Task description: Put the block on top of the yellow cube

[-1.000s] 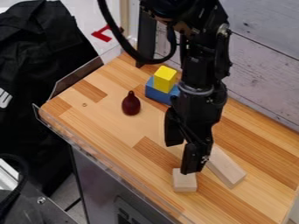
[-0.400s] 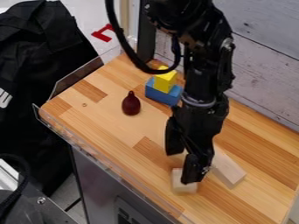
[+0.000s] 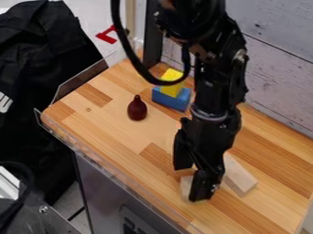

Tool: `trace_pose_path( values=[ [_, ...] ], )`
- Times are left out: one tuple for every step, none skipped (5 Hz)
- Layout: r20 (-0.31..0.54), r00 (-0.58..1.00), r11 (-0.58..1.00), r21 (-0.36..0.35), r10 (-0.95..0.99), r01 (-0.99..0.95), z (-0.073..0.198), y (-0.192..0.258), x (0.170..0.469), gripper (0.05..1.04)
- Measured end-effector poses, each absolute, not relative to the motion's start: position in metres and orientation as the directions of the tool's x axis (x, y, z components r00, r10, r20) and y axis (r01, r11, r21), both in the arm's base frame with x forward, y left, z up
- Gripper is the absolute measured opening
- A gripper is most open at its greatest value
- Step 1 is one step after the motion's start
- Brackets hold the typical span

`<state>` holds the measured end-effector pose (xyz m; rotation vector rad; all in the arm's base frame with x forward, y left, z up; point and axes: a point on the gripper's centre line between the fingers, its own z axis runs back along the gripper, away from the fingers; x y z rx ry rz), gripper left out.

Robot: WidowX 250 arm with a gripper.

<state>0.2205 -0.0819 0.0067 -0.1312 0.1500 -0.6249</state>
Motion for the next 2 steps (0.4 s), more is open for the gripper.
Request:
trace_pose_path(
  values=[
    [-0.099, 0.795, 0.798, -0.166, -0.598, 0.579, 0.0016, -0.0862, 0.2181, 0.998],
    [-0.102, 0.796, 0.799, -0.171, -0.597, 0.577, -0.0054, -0.0877, 0.2182, 0.998]
  ],
)
